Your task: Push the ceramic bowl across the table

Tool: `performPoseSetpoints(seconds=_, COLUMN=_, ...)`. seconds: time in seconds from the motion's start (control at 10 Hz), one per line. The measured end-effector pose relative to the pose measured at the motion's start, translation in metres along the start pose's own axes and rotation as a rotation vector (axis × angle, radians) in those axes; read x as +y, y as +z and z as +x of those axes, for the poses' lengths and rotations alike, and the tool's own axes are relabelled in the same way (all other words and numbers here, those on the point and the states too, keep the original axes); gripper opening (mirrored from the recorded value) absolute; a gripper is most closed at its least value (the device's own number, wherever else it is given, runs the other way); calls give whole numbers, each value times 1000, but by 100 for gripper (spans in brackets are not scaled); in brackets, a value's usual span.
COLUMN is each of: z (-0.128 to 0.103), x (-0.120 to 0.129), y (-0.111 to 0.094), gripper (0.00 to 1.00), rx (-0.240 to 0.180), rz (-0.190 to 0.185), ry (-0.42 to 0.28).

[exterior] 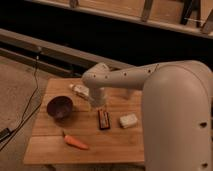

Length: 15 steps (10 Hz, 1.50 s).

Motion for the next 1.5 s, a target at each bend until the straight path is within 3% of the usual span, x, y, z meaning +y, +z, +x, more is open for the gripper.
performPoseSetpoints(seconds=0.1, z=-9, x=-8, y=17, gripper=65, rx=6, rz=-4, ry=-25)
performPoseSetpoints(seconds=0.3, z=-31, x=-2, y=51, gripper=65, rx=30, rz=-18, ry=-96)
performPoseSetpoints(seconds=0.5, z=-50, x=10, y=68, gripper=65, rx=45, rz=-20, ry=-154)
performPoseSetpoints(seconds=0.7, z=-75, x=23, y=72, gripper=65, rx=53, rz=11, ry=-225)
performPoseSetpoints(seconds=0.9, z=-96, x=11, y=55, gripper=65, rx=54, rz=92, ry=-272)
performPoseSetpoints(seconds=1.1, z=-100, x=-2, y=46, gripper=65, rx=69, rz=138, ry=-283)
performPoseSetpoints(seconds=1.5, z=-99, x=16, y=59, gripper=65, rx=113, rz=149, ry=-320)
